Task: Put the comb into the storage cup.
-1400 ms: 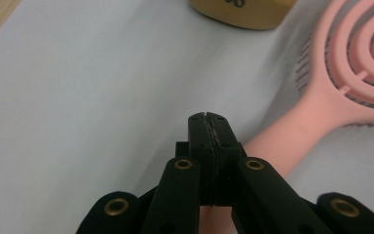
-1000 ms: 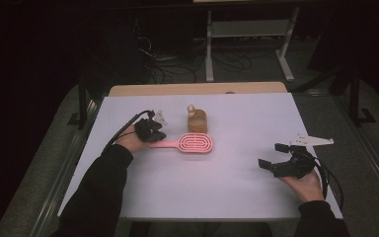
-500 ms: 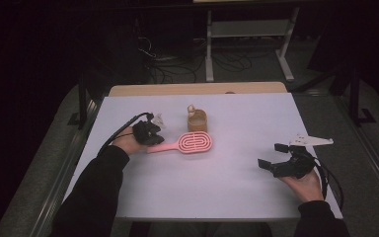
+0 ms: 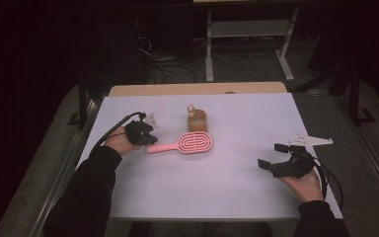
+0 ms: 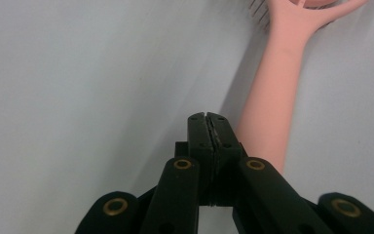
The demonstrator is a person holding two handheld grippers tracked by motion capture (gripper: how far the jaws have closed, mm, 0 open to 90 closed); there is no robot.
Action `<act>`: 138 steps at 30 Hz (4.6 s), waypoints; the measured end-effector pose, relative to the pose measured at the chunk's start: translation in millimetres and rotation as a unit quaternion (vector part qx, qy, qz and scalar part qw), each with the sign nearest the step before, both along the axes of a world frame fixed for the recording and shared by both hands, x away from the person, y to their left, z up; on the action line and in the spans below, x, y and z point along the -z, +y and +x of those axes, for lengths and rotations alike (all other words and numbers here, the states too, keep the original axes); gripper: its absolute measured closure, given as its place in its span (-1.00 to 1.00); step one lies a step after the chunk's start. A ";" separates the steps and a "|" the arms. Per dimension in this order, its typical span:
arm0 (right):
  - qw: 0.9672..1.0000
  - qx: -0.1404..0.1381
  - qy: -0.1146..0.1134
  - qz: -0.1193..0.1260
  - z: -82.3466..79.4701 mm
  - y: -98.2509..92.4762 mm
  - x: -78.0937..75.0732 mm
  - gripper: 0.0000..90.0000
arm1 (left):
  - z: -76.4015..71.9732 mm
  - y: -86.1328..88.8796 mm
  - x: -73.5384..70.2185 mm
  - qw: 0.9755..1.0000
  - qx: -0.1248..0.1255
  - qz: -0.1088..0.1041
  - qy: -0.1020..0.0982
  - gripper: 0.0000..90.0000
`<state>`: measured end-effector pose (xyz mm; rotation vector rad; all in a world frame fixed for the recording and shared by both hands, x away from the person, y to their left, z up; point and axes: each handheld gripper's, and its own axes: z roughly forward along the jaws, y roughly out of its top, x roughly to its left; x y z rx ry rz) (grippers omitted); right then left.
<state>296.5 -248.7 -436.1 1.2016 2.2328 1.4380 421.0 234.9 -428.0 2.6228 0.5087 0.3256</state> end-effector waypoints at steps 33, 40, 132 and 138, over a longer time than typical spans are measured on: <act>1.000 -0.002 0.004 -0.002 0.3 0.2 1.0 -1.00 | -8.6 -22.5 -43.2 0.997 0.076 -0.011 0.005 -0.60; 1.000 -0.002 0.003 -0.001 0.3 0.1 0.7 -1.00 | -6.3 -32.8 -40.8 0.997 0.075 -0.013 0.013 -0.99; 1.000 -0.008 0.006 0.000 0.7 -0.2 0.9 -1.00 | -15.5 -73.2 -1.2 0.986 0.145 0.077 0.003 0.55; 1.000 -0.008 0.006 0.000 0.8 0.3 1.1 -1.00 | -18.5 -67.2 -11.1 0.988 0.143 0.065 -0.002 0.56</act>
